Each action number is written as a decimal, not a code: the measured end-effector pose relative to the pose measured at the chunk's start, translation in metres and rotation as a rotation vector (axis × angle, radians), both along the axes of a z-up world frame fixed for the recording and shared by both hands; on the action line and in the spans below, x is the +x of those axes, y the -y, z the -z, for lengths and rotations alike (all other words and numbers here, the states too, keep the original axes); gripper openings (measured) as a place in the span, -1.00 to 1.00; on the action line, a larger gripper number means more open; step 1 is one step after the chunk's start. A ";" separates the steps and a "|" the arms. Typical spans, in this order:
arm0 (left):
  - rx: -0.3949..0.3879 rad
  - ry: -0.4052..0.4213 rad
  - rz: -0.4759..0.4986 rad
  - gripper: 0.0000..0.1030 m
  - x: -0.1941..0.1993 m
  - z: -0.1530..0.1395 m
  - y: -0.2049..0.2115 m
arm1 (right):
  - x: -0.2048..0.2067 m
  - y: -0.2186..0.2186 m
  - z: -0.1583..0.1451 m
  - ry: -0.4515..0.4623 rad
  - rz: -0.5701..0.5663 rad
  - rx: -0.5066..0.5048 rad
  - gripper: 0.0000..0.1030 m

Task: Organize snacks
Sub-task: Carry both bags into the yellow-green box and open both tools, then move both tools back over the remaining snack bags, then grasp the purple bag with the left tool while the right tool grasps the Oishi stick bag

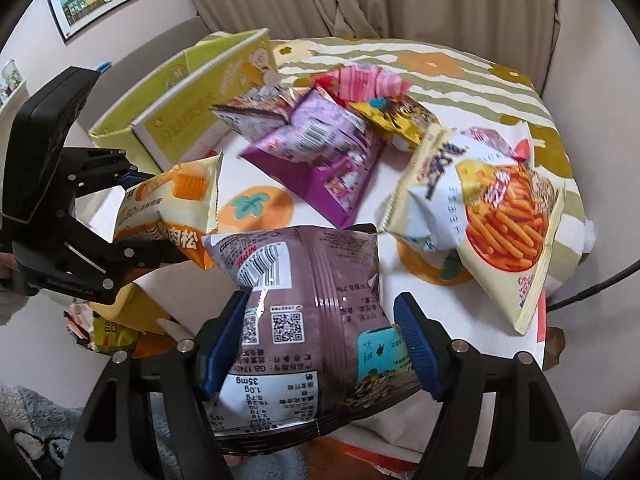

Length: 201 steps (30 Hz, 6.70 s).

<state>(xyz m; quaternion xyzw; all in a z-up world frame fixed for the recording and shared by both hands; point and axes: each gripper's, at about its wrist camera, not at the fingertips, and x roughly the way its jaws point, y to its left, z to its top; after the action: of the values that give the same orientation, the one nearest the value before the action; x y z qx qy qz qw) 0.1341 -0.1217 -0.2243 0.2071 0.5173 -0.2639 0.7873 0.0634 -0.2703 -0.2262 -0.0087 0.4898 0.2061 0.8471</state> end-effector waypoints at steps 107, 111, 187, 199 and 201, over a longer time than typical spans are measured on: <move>-0.223 0.256 -0.545 0.98 0.109 -0.153 -0.279 | 0.159 -0.248 -0.173 0.291 0.220 0.016 0.97; -0.239 0.245 -0.489 0.98 0.101 -0.152 -0.250 | 0.135 -0.221 -0.178 0.313 0.286 -0.007 0.97; -0.235 -0.038 -0.401 0.09 0.089 0.029 0.053 | 0.085 0.079 -0.006 0.070 0.420 0.029 0.08; -0.258 0.021 -0.398 0.09 0.065 -0.015 0.045 | 0.067 0.079 -0.038 0.114 0.417 0.085 -0.01; -0.268 0.035 -0.397 0.08 0.060 -0.025 0.042 | 0.064 0.078 -0.047 0.127 0.413 0.090 -0.01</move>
<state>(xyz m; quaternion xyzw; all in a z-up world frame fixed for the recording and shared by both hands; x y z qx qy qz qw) 0.1943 -0.1642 -0.1993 -0.0006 0.4945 -0.1667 0.8531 0.1274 -0.3484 -0.1794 0.1166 0.4171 0.0487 0.9000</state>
